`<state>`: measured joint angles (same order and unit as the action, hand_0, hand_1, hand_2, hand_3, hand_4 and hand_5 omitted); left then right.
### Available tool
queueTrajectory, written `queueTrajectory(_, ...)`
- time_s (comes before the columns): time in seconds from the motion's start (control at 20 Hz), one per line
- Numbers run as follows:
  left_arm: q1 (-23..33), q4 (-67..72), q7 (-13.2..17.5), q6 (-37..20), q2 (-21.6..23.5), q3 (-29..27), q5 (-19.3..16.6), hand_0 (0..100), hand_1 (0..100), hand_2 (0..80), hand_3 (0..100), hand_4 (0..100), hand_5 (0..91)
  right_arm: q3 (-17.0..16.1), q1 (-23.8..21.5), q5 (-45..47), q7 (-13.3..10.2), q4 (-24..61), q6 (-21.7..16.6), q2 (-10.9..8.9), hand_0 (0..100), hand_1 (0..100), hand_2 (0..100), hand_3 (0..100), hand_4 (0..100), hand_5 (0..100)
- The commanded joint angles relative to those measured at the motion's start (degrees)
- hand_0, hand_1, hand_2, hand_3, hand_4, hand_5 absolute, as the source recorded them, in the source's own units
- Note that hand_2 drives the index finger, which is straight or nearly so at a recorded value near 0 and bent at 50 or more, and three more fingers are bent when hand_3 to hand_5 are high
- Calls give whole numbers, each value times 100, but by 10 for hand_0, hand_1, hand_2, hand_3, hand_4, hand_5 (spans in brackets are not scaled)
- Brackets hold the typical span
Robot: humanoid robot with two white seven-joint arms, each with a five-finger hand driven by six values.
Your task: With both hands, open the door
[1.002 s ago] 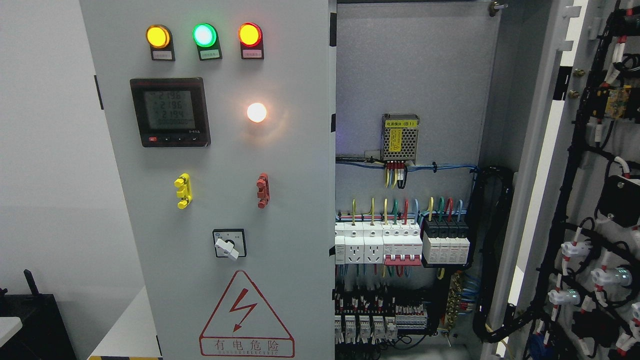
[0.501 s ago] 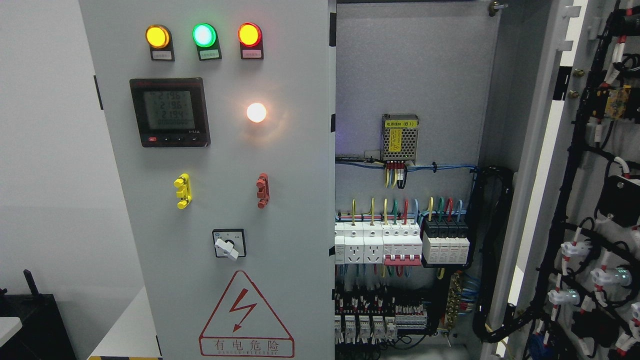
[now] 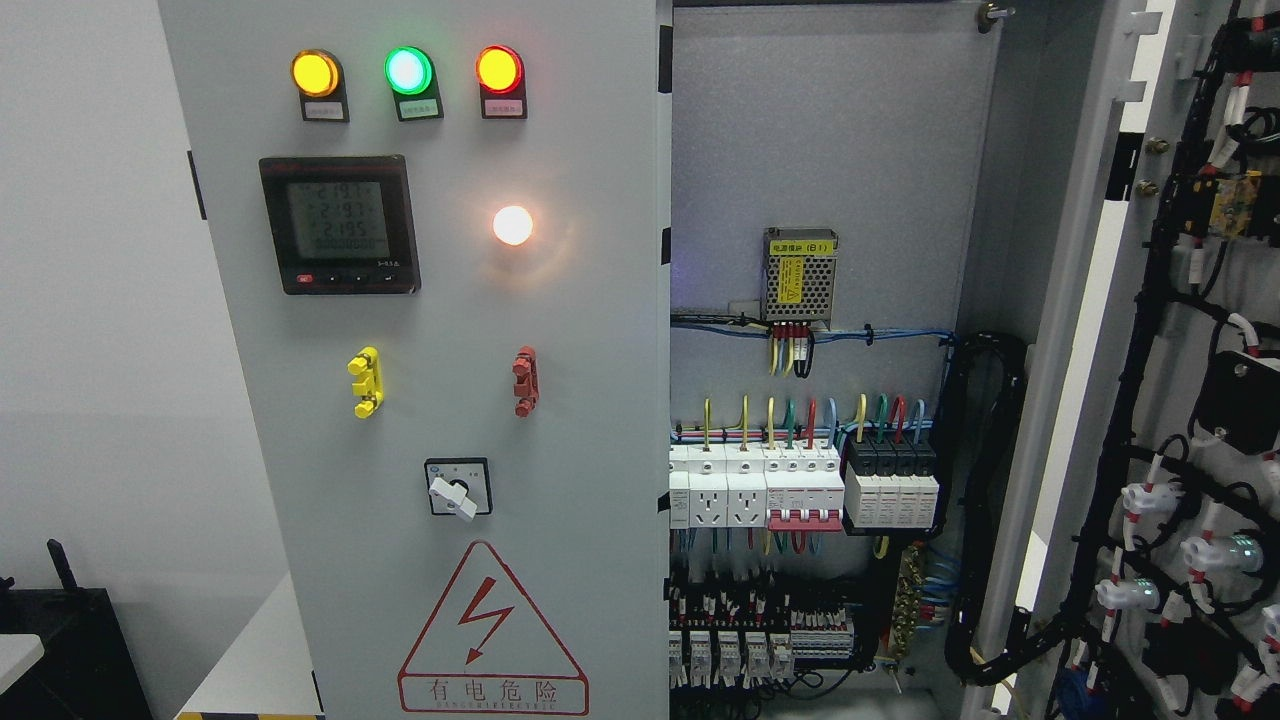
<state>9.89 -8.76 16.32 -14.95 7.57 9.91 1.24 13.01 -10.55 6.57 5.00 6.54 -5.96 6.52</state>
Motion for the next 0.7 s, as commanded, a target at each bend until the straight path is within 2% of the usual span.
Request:
queueTrajectory(0.0, -93, 1175, -58, 159, -950, -1658, -835, 0, 0, 0, 0, 32, 0, -8, 18, 3, -17, 110, -10, -28, 0, 0, 0, 0, 0, 0)
queueTrajectory(0.1, -93, 1174, -76, 185, -950, -1807, -905, 0, 0, 0, 0, 32, 0, -17, 9, 3, -17, 242, -10, -81, 0, 0, 0, 0, 0, 0)
queueTrajectory(0.25, -93, 1157, -287, 334, -950, -2247, -1248, 0, 0, 0, 0, 32, 0, -17, -26, 3, -17, 522, -28, -125, 0, 0, 0, 0, 0, 0)
queueTrajectory(0.4, -93, 1157, -287, 387, -950, -2309, -1266, 0, 0, 0, 0, 32, 0, -87, -271, 11, -26, 1198, -28, -274, 0, 0, 0, 0, 0, 0)
queueTrajectory(0.6, -93, 1096, -270, 642, -950, -2414, -1266, 0, 0, 0, 0, 32, 0, -675, -667, 11, -26, 2156, -28, -397, 0, 0, 0, 0, 0, 0)
queueTrajectory(0.65, -93, 1087, -269, 668, -950, -2423, -1266, 0, 0, 0, 0, 33, 0, -729, -781, 11, -26, 2411, -28, -406, 0, 0, 0, 0, 0, 0)
